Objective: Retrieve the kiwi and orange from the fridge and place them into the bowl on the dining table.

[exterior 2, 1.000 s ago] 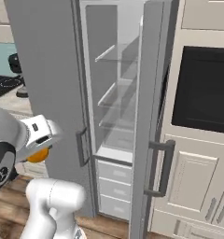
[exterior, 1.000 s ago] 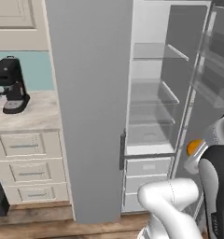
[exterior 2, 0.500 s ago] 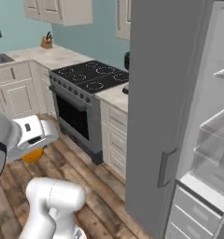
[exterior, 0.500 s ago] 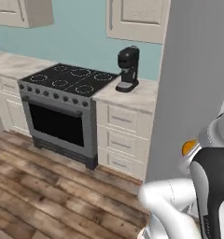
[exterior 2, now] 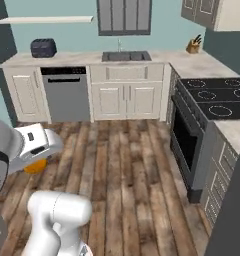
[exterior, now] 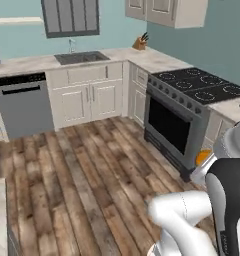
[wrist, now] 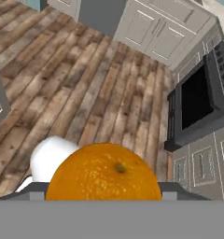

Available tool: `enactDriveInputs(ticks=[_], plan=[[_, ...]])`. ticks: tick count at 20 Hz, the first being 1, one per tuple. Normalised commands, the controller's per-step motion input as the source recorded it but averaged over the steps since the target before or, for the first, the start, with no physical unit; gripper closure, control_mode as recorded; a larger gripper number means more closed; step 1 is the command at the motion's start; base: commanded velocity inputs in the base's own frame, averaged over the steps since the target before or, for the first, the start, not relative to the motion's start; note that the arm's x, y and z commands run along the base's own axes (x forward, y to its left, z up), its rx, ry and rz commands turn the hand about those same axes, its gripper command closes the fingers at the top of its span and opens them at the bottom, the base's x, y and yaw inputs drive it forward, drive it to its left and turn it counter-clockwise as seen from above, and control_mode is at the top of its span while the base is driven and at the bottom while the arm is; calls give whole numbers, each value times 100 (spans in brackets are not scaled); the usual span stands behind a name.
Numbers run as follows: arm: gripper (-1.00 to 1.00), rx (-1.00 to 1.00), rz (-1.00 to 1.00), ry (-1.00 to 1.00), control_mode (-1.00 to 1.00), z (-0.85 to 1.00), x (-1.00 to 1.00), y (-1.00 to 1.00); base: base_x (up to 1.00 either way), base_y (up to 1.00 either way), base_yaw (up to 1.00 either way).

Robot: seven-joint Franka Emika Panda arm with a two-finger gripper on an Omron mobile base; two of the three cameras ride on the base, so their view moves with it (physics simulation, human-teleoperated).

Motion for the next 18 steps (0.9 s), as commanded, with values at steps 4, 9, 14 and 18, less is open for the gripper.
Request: enactDriveInputs(ticks=[4, 9, 14, 18], plan=[[100, 0, 0, 0, 100, 0, 0, 0, 1, 26, 100], [100, 0, 0, 0, 100, 0, 0, 0, 81, -2, 78], [100, 0, 0, 0, 100, 0, 0, 0, 100, -38, 40], [100, 0, 0, 0, 100, 0, 0, 0, 100, -52, 21]])
